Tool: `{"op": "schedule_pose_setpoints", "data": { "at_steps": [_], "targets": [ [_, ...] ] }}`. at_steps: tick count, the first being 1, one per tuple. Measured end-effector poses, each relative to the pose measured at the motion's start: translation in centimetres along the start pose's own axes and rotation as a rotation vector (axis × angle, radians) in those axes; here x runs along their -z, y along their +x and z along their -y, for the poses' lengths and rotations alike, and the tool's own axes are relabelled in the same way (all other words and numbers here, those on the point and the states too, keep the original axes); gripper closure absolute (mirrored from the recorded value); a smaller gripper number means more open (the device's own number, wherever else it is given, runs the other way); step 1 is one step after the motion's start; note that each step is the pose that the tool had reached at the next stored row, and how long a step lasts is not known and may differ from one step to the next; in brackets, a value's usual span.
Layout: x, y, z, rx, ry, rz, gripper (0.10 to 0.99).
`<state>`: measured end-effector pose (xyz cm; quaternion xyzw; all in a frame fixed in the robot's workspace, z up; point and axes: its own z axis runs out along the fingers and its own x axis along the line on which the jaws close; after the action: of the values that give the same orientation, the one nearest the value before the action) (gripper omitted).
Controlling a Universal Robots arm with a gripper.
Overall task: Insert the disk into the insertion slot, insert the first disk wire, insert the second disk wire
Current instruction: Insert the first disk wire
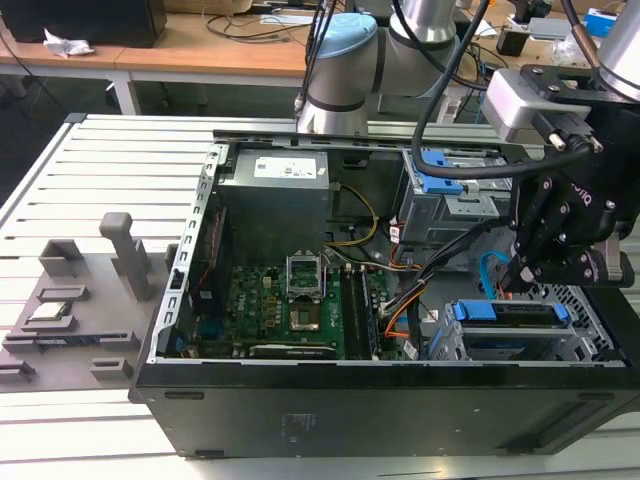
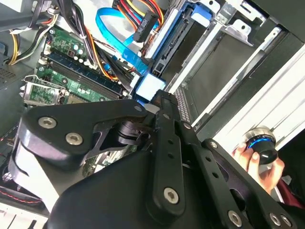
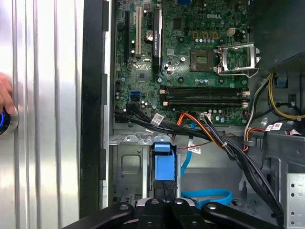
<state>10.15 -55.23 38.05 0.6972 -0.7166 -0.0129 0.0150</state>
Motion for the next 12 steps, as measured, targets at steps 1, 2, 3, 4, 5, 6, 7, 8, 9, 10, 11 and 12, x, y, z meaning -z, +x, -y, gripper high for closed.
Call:
{"op": "schedule_pose_setpoints", "data": {
  "at_steps": [1, 2, 3, 4, 5, 6, 7, 8, 9, 10, 11, 12],
  "targets": [
    [-0.01, 0.0, 0.1, 0.0, 0.0, 0.0002, 0.98],
    [-0.01, -0.01, 0.29, 0.0, 0.0, 0.0004, 0.98],
    [0.01, -0.01, 0.51, 0.0, 0.0, 0.0001, 0.98],
    [0.03, -0.02, 0.96, 0.0, 0.0, 0.0001, 0.98],
    [0.06, -0.05, 1.67, 0.0, -0.001, -0.0001, 0.98],
    [0.06, -0.12, 2.5, 0.0, -0.002, -0.0005, 0.98],
    [0.05, -0.19, 2.85, 0.0, -0.003, -0.0006, 0.98],
    [0.05, -0.31, 3.2, 0.0, -0.003, -0.0013, 0.98],
    [0.04, -0.54, 3.69, 0.0, -0.004, -0.002, 0.98],
    [0.02, -0.77, 3.96, 0.0, -0.005, -0.0022, 0.98],
    [0.0, -1.12, 4.18, 0.0, -0.005, -0.0026, 0.98],
    [-0.04, -1.47, 4.3, 0.0, -0.005, -0.0029, 0.98]
  ]
}}
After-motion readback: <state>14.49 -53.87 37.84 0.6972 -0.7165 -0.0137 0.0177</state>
